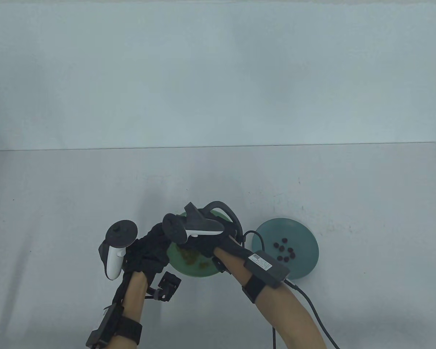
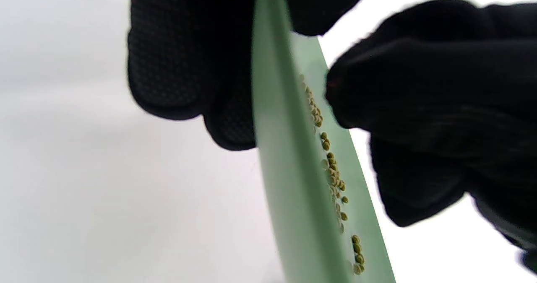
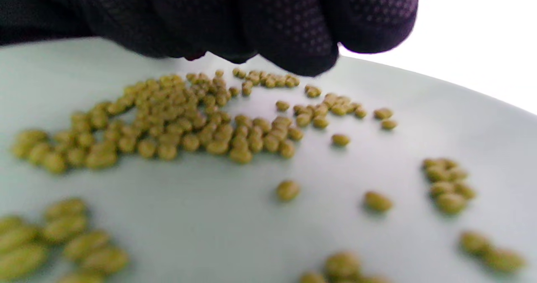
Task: Pick cranberries with hand pinch into plate
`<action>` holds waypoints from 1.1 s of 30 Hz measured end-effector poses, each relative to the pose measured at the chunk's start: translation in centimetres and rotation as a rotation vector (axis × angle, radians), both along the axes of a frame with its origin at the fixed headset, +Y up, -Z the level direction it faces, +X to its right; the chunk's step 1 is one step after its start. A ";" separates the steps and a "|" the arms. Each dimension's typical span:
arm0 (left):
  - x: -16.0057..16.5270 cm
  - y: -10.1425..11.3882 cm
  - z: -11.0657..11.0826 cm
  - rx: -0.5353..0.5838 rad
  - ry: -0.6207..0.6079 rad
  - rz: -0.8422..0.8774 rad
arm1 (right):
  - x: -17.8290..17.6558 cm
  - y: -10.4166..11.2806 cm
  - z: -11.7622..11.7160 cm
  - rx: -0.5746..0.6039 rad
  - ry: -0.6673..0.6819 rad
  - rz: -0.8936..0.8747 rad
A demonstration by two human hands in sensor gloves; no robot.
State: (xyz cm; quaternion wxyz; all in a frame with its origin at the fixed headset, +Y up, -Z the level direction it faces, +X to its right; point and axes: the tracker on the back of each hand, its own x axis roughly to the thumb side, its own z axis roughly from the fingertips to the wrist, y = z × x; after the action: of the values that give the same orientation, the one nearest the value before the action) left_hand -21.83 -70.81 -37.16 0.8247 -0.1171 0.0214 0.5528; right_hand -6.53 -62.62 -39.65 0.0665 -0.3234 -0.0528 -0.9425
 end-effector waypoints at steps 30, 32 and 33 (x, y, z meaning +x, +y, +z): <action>-0.5 0.2 0.1 0.008 0.029 0.005 | 21.0 -0.9 -2.8 -0.013 -0.447 0.027; -0.5 0.2 0.1 0.007 0.032 0.005 | 22.3 -2.1 -3.0 -0.035 -0.486 0.040; -0.5 0.2 0.1 0.006 0.032 0.005 | 22.8 -2.5 -3.1 -0.047 -0.499 0.040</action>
State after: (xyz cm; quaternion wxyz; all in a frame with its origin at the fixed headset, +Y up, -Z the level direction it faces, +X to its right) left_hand -22.34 -70.60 -37.06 0.8233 -0.1059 0.0328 0.5567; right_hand 16.22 -65.14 -42.76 0.0624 -0.0809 -0.0957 -0.9902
